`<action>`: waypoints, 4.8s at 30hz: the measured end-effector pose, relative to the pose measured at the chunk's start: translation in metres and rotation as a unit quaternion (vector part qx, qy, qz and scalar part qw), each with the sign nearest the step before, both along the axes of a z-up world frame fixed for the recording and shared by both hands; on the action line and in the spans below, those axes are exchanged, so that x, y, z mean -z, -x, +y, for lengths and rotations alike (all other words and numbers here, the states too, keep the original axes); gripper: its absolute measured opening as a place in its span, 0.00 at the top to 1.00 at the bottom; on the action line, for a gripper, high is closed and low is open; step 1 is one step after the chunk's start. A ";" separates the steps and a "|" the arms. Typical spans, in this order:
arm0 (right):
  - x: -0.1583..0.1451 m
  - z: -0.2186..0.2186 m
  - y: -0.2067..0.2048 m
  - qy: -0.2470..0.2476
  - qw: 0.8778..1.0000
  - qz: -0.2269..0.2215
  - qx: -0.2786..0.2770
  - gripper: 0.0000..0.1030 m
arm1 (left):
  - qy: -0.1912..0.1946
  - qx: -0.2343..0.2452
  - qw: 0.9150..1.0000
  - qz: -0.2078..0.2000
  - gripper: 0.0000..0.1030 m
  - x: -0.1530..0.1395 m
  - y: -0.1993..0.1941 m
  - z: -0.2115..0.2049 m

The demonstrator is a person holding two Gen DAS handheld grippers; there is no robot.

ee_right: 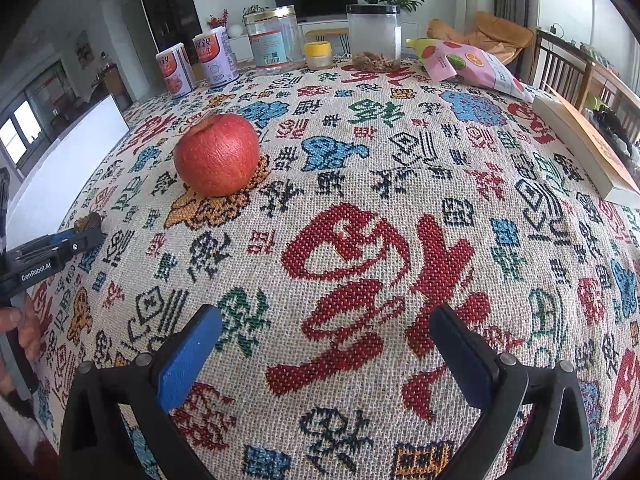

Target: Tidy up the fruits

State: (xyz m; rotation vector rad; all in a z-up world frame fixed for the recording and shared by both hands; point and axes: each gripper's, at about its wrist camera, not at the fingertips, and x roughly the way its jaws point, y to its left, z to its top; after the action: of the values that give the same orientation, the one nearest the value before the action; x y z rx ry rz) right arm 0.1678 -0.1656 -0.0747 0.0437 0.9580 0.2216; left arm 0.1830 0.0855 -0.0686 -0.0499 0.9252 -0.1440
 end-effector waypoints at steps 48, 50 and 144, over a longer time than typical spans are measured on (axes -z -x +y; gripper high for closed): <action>-0.043 0.542 0.048 0.071 0.887 0.111 -0.443 0.19 | 0.001 -0.324 0.944 0.063 0.23 -0.079 0.122 0.352; -0.067 0.525 0.043 0.050 0.897 0.089 -0.429 0.12 | -0.036 -0.327 0.944 0.031 0.14 -0.098 0.131 0.340; -0.163 0.477 0.100 0.097 0.936 -0.005 -0.338 0.00 | -0.063 -0.364 0.929 0.028 0.01 -0.148 0.179 0.304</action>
State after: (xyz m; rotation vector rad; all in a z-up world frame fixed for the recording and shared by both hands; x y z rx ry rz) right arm 0.0674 0.3115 0.0883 -0.4767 0.9539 0.7581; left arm 0.0041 0.3896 0.0798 -0.2762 0.9183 0.6102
